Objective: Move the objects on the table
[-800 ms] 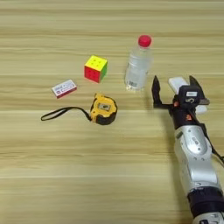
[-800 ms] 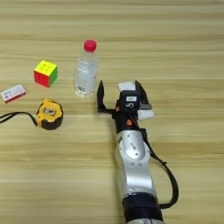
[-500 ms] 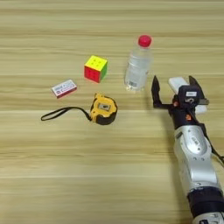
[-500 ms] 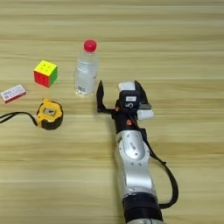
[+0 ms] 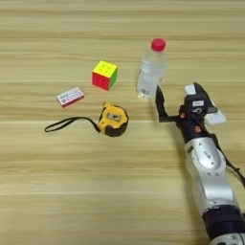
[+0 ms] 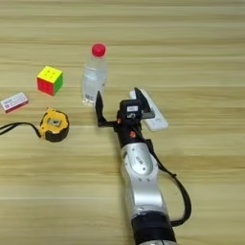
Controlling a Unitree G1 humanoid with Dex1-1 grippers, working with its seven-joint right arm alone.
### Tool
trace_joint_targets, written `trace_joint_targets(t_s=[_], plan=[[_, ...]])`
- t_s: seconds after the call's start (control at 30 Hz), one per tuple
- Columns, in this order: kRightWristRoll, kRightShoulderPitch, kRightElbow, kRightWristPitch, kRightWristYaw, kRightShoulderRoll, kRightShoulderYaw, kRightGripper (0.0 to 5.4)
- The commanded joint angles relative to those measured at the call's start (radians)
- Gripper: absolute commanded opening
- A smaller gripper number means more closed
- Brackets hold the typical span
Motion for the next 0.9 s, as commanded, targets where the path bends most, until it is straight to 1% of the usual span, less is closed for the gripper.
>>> trace_joint_targets(t_s=[0.03, 0.33, 0.43, 0.5, 0.9], plan=[[-0.007, -0.063, -0.047, 0.007, 0.008, -0.021, 0.005, 5.36], [-0.017, -0.107, -0.025, 0.030, 0.029, -0.036, 0.018, 5.36], [-0.007, -0.133, 0.000, 0.043, 0.043, -0.041, 0.015, 5.36], [0.010, -0.146, 0.009, 0.059, 0.063, -0.041, 0.014, 5.36], [0.019, -0.237, 0.094, 0.075, 0.105, -0.045, 0.012, 5.36]])
